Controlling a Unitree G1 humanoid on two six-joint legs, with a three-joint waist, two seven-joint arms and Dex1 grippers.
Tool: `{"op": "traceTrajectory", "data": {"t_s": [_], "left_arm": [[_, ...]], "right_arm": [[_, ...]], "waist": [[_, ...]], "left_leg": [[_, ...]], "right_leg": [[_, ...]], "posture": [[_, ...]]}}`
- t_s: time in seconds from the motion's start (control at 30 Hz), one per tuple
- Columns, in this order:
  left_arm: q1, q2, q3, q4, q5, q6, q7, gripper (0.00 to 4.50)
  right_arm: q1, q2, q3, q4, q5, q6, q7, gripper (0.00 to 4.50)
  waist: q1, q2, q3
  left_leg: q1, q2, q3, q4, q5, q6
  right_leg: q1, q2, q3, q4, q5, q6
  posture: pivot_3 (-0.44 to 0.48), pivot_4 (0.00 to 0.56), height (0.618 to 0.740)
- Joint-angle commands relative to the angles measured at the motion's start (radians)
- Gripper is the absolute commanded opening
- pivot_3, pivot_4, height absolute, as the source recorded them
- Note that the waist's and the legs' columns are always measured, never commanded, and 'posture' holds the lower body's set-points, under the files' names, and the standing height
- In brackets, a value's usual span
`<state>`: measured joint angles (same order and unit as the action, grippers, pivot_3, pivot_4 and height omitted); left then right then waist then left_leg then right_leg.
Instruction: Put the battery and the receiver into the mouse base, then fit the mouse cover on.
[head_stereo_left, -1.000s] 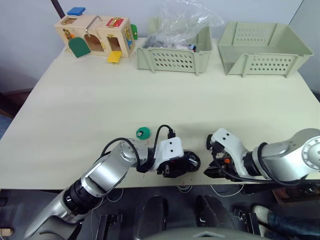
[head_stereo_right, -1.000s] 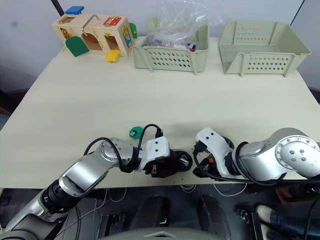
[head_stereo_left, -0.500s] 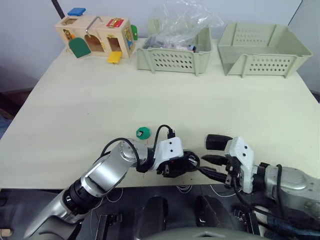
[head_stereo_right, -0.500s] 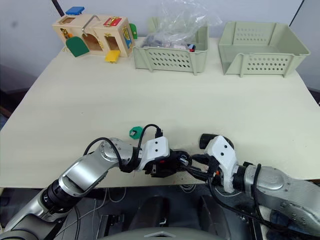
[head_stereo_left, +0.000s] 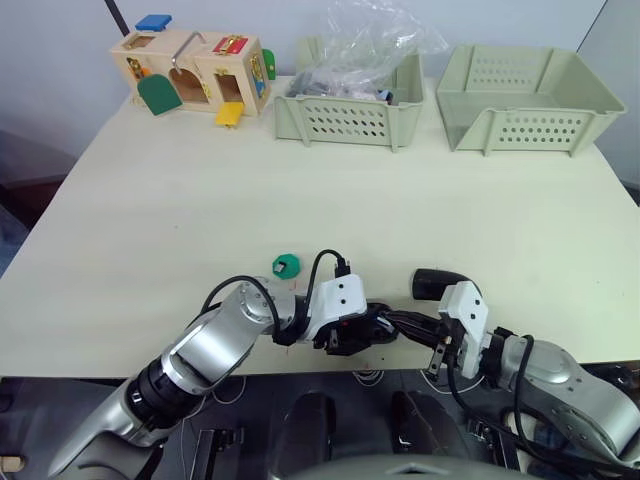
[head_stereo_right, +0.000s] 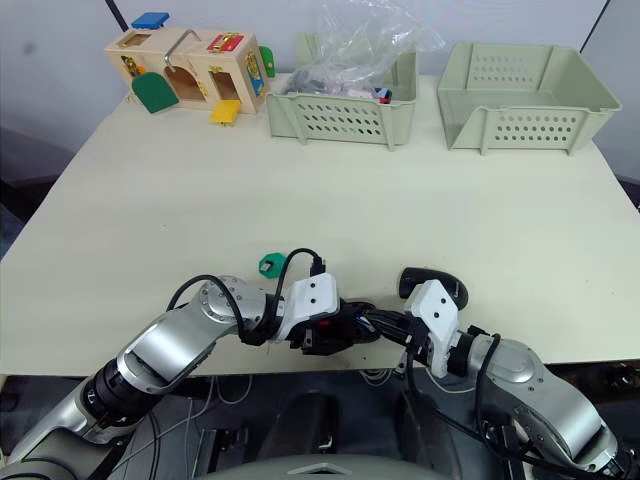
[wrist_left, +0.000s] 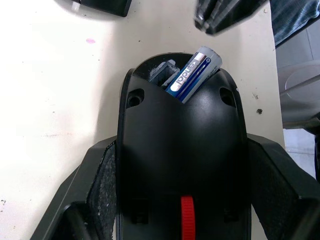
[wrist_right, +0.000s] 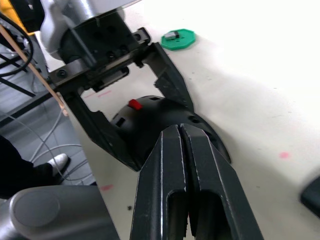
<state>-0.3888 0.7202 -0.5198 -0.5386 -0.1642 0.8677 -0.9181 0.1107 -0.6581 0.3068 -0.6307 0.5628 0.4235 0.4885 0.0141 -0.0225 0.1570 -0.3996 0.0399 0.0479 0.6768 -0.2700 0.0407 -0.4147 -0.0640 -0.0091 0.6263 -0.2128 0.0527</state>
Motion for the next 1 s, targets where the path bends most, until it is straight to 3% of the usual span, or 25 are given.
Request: {"op": "traceTrajectory", "data": {"t_s": [0.03,0.63,1.0], "left_arm": [[0.01,0.007,-0.02,0.005,-0.001,0.026,0.0,2.97],[0.005,0.003,-0.016,0.001,-0.008,0.046,0.004,2.97],[-0.003,-0.002,-0.017,0.003,-0.011,0.058,0.006,2.97]], "right_arm": [[0.014,0.024,-0.01,0.007,-0.037,-0.03,0.03,0.05],[0.066,0.131,0.065,0.214,-0.262,-0.134,0.088,0.05],[0.054,0.141,0.112,0.312,-0.396,-0.196,0.118,0.05]], "waist": [[0.0,0.0,0.0],[-0.001,-0.001,-0.004],[-0.002,-0.002,-0.01]], "left_leg": [[0.0,0.0,0.0,0.0,0.0,0.0],[0.002,0.0,0.0,0.0,0.0,0.0],[0.003,0.001,0.0,0.0,0.0,0.0]], "right_leg": [[0.0,0.0,0.0,0.0,0.0,0.0],[0.001,0.0,0.0,0.001,0.0,0.0],[0.002,0.001,0.0,0.001,0.0,0.0]], "posture": [[0.0,0.15,0.74],[0.0,0.15,0.74],[0.0,0.15,0.74]]}}
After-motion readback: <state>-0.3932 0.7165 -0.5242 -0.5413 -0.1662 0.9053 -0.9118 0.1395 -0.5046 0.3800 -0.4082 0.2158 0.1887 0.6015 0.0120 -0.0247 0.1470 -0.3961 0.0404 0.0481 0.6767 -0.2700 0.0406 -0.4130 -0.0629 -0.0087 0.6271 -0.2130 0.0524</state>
